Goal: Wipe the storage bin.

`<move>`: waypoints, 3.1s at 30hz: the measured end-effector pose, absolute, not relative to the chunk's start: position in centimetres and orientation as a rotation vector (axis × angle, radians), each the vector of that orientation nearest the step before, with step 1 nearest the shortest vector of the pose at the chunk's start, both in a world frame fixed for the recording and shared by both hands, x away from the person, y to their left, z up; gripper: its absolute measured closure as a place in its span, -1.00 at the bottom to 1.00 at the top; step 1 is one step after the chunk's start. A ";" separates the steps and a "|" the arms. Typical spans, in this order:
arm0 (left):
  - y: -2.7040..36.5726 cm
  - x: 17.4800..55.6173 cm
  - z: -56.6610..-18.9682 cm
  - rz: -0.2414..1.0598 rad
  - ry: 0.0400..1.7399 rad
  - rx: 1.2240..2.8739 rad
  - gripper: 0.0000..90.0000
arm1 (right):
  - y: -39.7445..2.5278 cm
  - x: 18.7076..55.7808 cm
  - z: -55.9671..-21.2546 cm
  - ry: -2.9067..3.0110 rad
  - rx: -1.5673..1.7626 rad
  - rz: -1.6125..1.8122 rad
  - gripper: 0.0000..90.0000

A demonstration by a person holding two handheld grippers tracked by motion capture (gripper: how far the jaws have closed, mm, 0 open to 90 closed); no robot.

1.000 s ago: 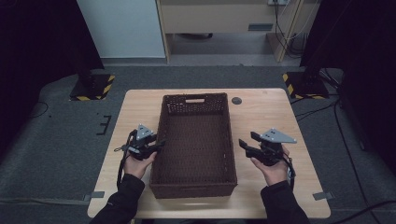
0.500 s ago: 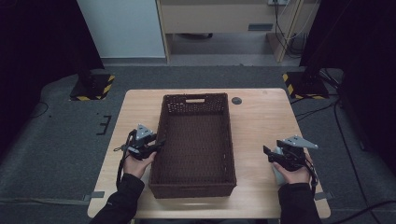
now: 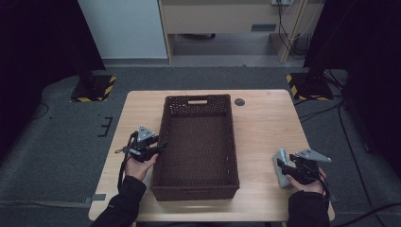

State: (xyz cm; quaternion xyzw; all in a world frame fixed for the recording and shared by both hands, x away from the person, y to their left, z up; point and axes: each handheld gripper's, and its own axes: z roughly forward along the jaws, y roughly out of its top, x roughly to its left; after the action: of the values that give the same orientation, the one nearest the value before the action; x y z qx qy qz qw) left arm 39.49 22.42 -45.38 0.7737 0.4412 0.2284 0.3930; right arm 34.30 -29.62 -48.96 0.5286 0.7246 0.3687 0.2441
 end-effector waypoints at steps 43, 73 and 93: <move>21.2 39.2 -45.2 0.568 1.149 1.959 0.33 | -26.1 37.6 -47.0 2.053 1.311 1.144 0.85; 19.5 38.8 -45.3 0.553 1.104 1.983 0.31 | -22.7 45.1 -45.6 1.965 1.294 1.248 0.85; 19.4 38.7 -45.3 0.540 1.089 1.990 0.29 | -20.1 50.2 -45.2 1.946 1.273 1.219 0.86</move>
State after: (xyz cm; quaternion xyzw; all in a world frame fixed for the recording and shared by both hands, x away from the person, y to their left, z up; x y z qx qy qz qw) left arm 38.66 19.38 -45.28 0.7845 0.4292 0.2130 0.3937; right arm 50.18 -20.10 -45.23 0.4689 0.7166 0.4489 0.2552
